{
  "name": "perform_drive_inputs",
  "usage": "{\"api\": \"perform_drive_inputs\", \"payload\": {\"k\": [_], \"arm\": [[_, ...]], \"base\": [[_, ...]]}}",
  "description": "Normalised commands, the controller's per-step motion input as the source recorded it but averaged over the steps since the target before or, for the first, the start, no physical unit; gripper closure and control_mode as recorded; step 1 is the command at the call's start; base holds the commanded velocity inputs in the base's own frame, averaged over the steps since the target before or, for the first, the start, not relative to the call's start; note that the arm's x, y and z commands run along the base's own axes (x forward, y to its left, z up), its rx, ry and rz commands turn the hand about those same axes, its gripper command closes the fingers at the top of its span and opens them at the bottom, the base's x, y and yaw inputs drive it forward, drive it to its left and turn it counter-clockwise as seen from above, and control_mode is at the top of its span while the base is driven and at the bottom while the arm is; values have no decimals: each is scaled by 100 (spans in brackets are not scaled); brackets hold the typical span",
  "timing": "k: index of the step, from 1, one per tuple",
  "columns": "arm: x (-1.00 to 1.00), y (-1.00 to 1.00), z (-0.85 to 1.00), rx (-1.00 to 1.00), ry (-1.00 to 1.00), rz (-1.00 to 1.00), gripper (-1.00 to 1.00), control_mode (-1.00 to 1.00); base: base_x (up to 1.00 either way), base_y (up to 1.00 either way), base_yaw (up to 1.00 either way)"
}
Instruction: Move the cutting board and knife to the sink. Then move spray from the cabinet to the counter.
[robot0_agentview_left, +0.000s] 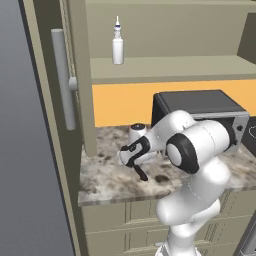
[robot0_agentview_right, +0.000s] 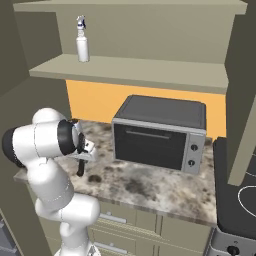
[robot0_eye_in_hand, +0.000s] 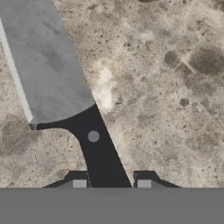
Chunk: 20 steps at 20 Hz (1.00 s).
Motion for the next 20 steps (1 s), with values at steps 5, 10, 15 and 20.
{"api": "perform_drive_inputs", "payload": {"k": [5,10,15,20], "arm": [[-5,-6,8,0,-15,-5,100,-100],[-1,-7,17,0,-12,-8,100,-100],[-6,-11,25,1,-5,-10,100,-100],[-8,-13,29,3,-1,-9,100,-100]], "base": [[0,0,0],[0,0,0],[0,0,0],[0,0,0]]}}
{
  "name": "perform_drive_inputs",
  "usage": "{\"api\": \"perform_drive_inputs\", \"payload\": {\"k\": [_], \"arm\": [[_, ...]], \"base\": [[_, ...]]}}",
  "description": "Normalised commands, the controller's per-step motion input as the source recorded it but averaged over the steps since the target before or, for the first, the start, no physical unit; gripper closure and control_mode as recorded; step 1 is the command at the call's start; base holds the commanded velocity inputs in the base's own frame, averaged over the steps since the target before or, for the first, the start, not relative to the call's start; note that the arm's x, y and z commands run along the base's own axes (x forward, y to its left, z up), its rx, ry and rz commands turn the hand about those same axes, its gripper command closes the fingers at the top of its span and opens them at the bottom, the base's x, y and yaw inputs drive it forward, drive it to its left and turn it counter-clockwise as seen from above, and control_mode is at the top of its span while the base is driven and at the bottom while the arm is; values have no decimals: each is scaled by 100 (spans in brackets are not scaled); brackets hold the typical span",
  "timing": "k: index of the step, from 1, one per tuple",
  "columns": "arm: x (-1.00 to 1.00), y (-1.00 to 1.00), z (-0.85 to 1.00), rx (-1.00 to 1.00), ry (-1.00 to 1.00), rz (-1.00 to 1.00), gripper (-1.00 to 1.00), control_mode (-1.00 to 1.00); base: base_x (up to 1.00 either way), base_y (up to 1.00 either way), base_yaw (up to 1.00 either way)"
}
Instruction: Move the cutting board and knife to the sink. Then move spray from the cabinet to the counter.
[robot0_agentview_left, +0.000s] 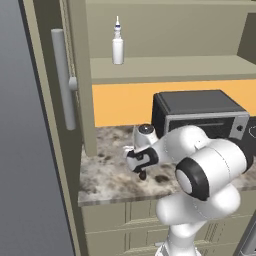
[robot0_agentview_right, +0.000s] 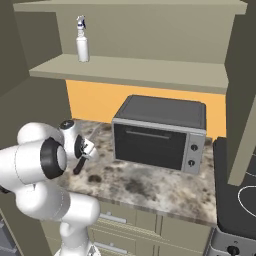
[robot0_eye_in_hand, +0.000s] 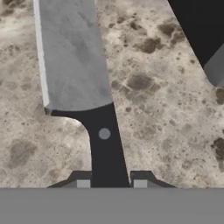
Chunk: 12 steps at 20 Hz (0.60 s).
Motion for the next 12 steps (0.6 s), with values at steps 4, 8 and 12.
{"api": "perform_drive_inputs", "payload": {"k": [4,8,12], "arm": [[-16,-8,32,5,-3,-5,100,-100],[-18,0,37,3,-11,0,100,-100],[-30,0,34,3,-15,0,100,-100]], "base": [[0,0,0],[0,0,0],[0,0,0]]}}
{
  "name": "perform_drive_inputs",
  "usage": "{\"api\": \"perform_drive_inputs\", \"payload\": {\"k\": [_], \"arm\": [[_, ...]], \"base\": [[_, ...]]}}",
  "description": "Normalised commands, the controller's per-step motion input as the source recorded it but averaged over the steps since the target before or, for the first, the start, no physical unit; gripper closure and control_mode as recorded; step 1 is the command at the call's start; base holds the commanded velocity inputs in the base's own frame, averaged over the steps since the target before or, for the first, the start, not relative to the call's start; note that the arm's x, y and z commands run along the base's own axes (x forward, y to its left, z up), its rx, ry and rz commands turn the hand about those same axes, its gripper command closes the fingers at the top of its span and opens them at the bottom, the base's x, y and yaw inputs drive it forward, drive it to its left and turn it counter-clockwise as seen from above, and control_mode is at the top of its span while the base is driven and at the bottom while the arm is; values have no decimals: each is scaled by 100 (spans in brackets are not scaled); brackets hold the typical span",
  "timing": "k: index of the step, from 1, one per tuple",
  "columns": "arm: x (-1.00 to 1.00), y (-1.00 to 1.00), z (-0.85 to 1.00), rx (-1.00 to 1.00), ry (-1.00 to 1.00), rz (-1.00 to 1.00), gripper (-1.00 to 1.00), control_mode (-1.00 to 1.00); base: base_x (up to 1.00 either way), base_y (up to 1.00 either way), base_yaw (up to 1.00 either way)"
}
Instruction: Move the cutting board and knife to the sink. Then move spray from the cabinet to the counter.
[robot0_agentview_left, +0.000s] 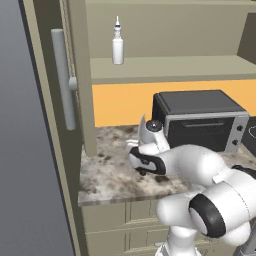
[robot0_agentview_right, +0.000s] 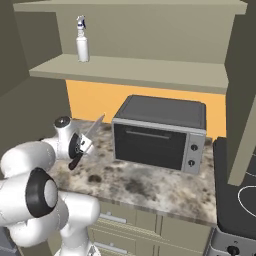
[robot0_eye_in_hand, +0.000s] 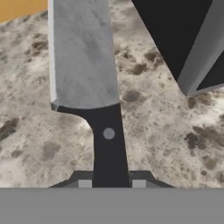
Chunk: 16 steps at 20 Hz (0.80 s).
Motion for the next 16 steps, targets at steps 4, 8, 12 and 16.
{"api": "perform_drive_inputs", "payload": {"k": [4,8,12,16], "arm": [[-40,-1,25,0,-15,0,100,-100],[-46,-11,17,0,-11,0,100,-100],[-41,-11,30,2,-8,0,100,-100],[-28,-12,52,10,-1,0,100,-100]], "base": [[0,0,0],[0,0,0],[0,0,0],[0,0,0]]}}
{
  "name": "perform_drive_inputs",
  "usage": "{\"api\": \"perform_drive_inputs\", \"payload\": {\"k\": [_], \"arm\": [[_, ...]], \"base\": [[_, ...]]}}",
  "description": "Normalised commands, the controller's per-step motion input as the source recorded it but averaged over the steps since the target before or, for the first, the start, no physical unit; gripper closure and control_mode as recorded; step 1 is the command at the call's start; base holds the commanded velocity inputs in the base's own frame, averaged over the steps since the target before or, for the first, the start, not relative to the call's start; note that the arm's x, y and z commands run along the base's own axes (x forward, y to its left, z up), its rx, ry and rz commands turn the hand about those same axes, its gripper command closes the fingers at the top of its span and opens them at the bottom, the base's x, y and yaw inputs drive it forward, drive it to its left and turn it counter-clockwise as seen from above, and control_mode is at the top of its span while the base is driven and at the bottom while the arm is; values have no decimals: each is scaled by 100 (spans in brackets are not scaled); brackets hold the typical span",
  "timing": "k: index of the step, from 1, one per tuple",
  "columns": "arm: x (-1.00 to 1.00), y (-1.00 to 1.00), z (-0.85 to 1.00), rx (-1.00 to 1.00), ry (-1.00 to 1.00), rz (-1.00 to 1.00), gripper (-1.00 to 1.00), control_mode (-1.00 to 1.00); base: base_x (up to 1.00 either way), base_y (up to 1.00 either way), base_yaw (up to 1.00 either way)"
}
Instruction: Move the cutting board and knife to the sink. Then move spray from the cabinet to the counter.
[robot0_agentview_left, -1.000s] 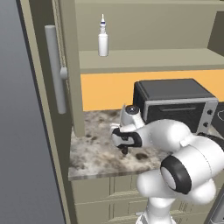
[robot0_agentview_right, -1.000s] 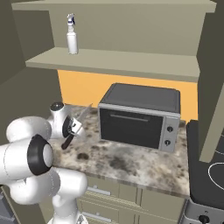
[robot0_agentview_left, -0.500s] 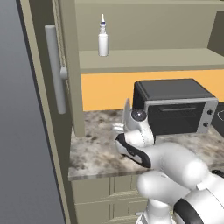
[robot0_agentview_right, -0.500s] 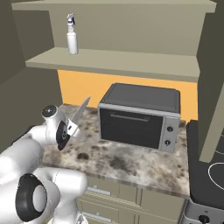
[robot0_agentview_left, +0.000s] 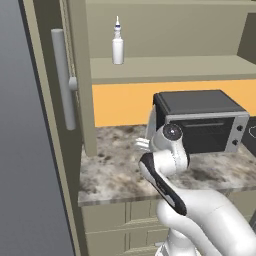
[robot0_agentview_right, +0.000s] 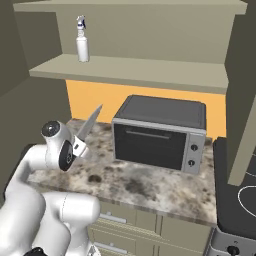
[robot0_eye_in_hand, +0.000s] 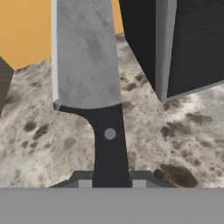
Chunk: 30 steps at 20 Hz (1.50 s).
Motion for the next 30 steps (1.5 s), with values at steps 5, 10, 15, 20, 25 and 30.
{"api": "perform_drive_inputs", "payload": {"k": [5,10,15,20,25,30], "arm": [[-45,-7,38,9,-4,4,100,-100],[-39,-2,31,6,-5,5,100,-100],[-22,0,35,3,-2,5,100,-100],[-11,-3,37,7,-5,7,100,-100],[-18,-1,19,4,-12,10,100,-100],[-10,-6,13,9,-16,11,100,-100]], "base": [[0,0,0],[0,0,0],[0,0,0],[0,0,0],[0,0,0],[0,0,0]]}}
